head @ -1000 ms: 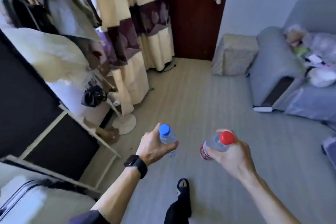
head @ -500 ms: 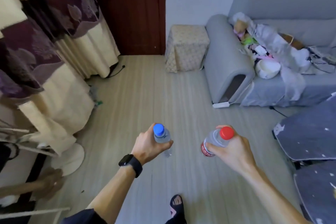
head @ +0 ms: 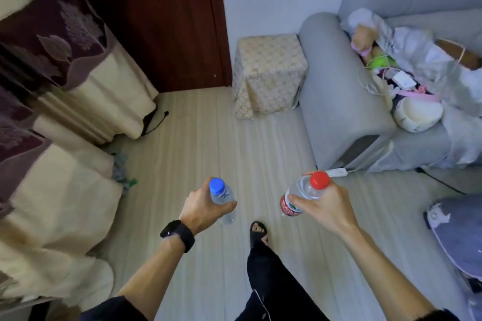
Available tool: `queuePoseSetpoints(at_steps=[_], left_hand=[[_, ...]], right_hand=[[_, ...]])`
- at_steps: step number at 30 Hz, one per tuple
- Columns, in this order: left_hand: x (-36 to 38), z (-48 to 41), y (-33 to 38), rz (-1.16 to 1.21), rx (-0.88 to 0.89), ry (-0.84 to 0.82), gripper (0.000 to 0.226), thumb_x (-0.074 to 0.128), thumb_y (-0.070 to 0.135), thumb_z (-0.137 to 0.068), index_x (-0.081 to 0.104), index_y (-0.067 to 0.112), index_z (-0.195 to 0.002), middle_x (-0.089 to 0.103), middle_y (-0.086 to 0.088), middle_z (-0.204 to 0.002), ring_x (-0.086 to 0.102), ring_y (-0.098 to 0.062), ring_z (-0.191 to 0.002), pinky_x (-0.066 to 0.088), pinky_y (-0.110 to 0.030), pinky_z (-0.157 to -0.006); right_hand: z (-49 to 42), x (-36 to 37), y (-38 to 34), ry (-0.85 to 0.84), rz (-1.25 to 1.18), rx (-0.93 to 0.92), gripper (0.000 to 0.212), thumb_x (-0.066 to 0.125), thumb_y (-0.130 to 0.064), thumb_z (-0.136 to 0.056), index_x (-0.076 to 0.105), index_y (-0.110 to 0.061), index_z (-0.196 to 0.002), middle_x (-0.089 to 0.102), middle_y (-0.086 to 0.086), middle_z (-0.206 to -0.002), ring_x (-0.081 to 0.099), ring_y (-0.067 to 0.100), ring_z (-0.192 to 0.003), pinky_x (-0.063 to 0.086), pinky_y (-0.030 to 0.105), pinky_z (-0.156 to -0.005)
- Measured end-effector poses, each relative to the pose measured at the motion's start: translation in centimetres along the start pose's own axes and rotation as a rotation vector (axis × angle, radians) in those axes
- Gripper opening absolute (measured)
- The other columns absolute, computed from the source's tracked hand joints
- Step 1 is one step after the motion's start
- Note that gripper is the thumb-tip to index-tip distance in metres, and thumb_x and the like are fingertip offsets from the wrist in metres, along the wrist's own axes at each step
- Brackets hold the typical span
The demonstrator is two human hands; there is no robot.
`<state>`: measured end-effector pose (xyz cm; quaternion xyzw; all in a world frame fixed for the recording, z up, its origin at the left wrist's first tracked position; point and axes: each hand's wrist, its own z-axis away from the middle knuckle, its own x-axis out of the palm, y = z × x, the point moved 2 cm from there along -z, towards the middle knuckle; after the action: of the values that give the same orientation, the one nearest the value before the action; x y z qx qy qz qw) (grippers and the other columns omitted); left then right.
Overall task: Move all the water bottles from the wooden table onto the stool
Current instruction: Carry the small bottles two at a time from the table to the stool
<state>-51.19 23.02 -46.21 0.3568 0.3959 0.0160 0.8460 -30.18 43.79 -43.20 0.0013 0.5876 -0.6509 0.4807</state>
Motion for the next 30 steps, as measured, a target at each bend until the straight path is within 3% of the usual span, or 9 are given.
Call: queuePoseSetpoints(at_steps=[4, 8, 13, 20, 25, 30], left_hand=[[-3.4, -9.8, 4.0, -0.003, -0.037, -0.021, 0.041, 0.072, 0.053, -0.066, 0.055, 0.034, -0.098, 0.069, 0.015, -0.087, 0.066, -0.006, -0.080, 0.048, -0.019, -0.065], [-6.6, -18.6, 8.2, 0.047, -0.021, -0.006, 0.040, 0.078, 0.044, -0.071, 0.054, 0.035, -0.102, 0.069, 0.014, -0.088, 0.065, -0.005, -0.082, 0.050, -0.022, -0.067], [-9.3, -30.8, 12.0, 0.058, -0.029, -0.018, 0.039, 0.073, 0.051, -0.065, 0.058, 0.032, -0.095, 0.070, 0.014, -0.086, 0.067, -0.007, -0.081, 0.056, -0.028, -0.073], [-11.9, -48.5, 18.8, -0.035, 0.054, -0.083, 0.043, 0.074, 0.048, -0.071, 0.051, 0.037, -0.106, 0.068, 0.011, -0.091, 0.065, -0.018, -0.084, 0.054, -0.033, -0.074], [-13.1, -59.6, 24.6, -0.007, 0.080, -0.114, 0.041, 0.075, 0.043, -0.078, 0.053, 0.033, -0.112, 0.067, 0.011, -0.091, 0.062, -0.005, -0.075, 0.047, -0.023, -0.059], [-12.3, -69.5, 30.2, 0.068, 0.086, -0.116, 0.043, 0.076, 0.041, -0.080, 0.052, 0.028, -0.114, 0.065, 0.009, -0.093, 0.064, -0.015, -0.082, 0.049, -0.026, -0.061]], right_hand=[[-10.7, 0.2, -3.9, -0.019, 0.011, 0.014, 0.053, 0.085, -0.049, -0.055, 0.061, -0.037, -0.101, 0.071, -0.016, -0.086, 0.067, 0.003, -0.085, 0.053, 0.023, -0.074], [-20.0, -0.1, -8.3, -0.036, 0.045, -0.003, 0.053, 0.089, -0.037, -0.059, 0.060, -0.035, -0.103, 0.069, -0.019, -0.081, 0.065, -0.002, -0.079, 0.045, 0.011, -0.067], [-31.1, -0.6, -11.9, -0.012, 0.048, 0.005, 0.048, 0.089, -0.036, -0.061, 0.060, -0.034, -0.099, 0.068, -0.020, -0.078, 0.061, -0.012, -0.076, 0.043, 0.007, -0.064], [-47.8, -1.3, -15.0, -0.017, 0.012, 0.091, 0.051, 0.090, -0.031, -0.061, 0.062, -0.032, -0.103, 0.071, -0.018, -0.081, 0.066, -0.004, -0.077, 0.052, 0.023, -0.071], [-58.8, -3.2, -17.5, -0.043, 0.062, 0.090, 0.055, 0.088, -0.038, -0.064, 0.056, -0.038, -0.108, 0.067, -0.018, -0.089, 0.064, 0.003, -0.082, 0.053, 0.028, -0.075], [-69.2, -5.7, -18.6, -0.018, -0.010, 0.126, 0.053, 0.088, -0.025, -0.069, 0.058, -0.029, -0.112, 0.067, -0.015, -0.098, 0.063, -0.002, -0.088, 0.045, 0.012, -0.069]])
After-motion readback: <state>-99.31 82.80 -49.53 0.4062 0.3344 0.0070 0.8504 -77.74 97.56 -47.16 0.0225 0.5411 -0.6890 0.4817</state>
